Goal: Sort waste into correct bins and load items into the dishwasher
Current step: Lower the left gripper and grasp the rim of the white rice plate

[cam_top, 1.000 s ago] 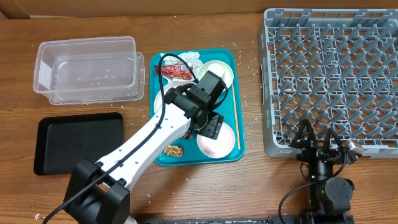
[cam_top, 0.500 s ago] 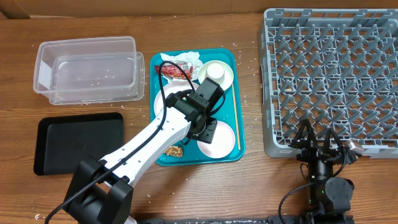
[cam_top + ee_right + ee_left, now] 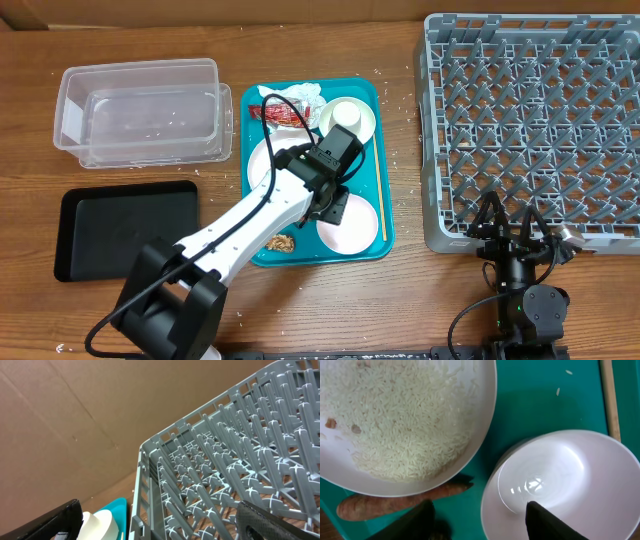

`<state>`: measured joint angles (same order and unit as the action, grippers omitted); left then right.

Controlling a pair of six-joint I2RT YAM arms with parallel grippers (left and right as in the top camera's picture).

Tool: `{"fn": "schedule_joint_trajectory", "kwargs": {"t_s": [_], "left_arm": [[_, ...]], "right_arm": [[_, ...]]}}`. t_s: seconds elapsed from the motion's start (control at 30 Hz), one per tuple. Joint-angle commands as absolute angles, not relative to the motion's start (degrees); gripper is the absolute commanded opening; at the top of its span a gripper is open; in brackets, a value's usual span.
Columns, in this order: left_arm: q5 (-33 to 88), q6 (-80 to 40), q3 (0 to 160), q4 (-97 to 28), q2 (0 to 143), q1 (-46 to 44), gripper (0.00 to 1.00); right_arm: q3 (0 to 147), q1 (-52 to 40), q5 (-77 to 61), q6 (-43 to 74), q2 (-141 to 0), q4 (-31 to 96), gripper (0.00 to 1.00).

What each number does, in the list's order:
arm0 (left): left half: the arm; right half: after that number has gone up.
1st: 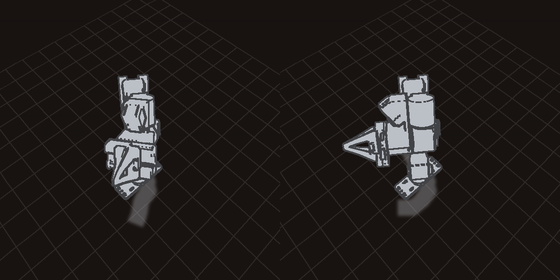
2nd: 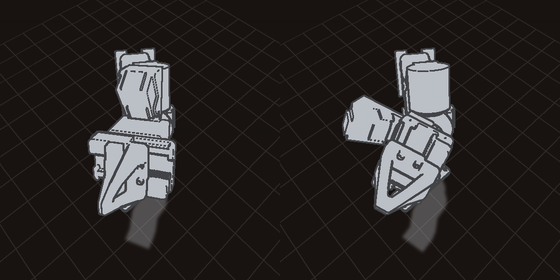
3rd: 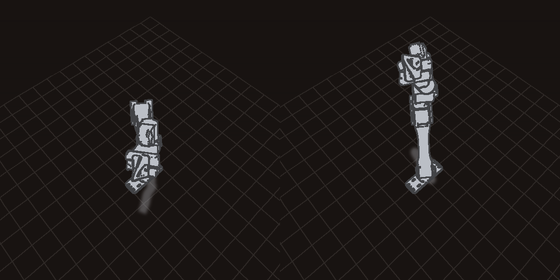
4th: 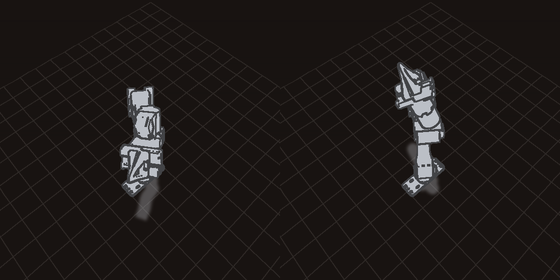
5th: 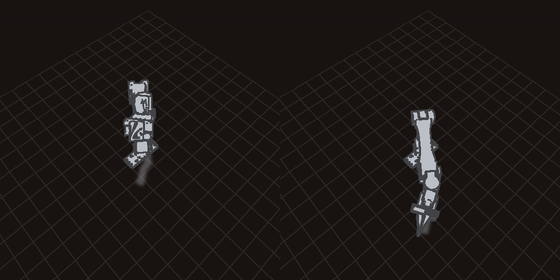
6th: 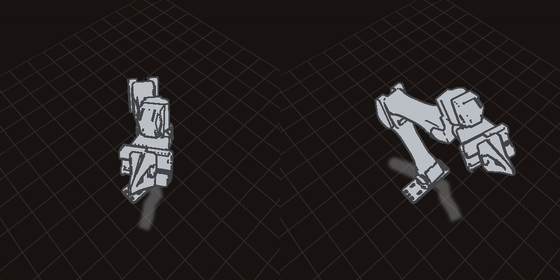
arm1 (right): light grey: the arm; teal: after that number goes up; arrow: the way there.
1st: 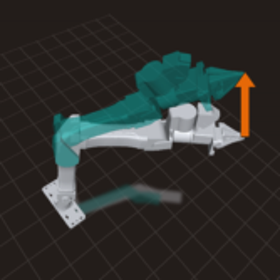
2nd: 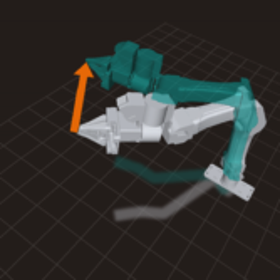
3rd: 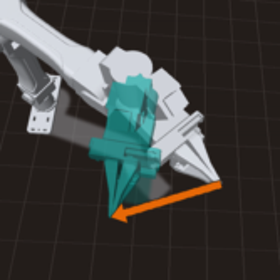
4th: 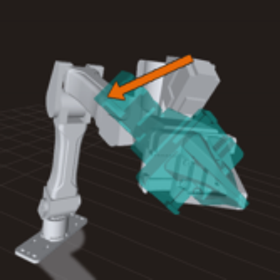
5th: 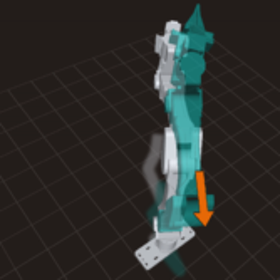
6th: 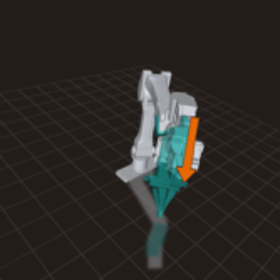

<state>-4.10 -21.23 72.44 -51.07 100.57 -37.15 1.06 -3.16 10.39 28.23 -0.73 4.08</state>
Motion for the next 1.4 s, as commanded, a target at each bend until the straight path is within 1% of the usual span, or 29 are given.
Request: {"fn": "schedule_joint_trajectory", "kwargs": {"t_s": [0.0,0.17,0.23,0.4,0.6,0.9,1.07,1.17,1.37], "left_arm": [[-6.72,-22.26,72.36,-48.64,100.95,-37.41,0.64],[-11.11,-22.33,72.36,-41.78,100.95,-36.03,0.65],[-10.63,-22.87,72.36,-38.92,100.95,-35.14,0.64],[-10.5,-31.03,72.36,-34.3,101.01,-33.98,0.65],[-10.52,-30.72,72.36,-28.56,103.02,-34.7,0.66],[-10.72,-30.89,72.38,-26.37,109.43,-35.4,0.63],[-10.96,-30.87,72.38,-24.69,111.0,-35.4,0.62],[-10.94,-30.87,72.38,-24.32,112.81,-35.4,0.59],[-10.98,-30.79,72.38,-23.97,114.13,-35.4,0.58]], "right_arm": [[0.47,-3.42,10.26,27.59,-0.23,3.77,1.0],[0.47,-3.42,10.26,27.59,-0.23,3.77,1.0],[0.47,-3.42,10.26,27.59,-0.23,3.77,1.0],[0.47,-3.42,10.26,27.59,-0.23,3.77,1.0],[0.47,-3.42,10.26,27.59,-0.23,3.77,1.0],[0.47,-3.42,10.26,27.59,-0.23,3.77,1.0],[0.47,-3.42,10.26,27.59,-0.23,3.77,1.0],[0.47,-3.42,10.26,27.59,-0.23,3.77,1.0],[0.47,-3.42,10.26,27.59,-0.23,3.77,1.0]]}}
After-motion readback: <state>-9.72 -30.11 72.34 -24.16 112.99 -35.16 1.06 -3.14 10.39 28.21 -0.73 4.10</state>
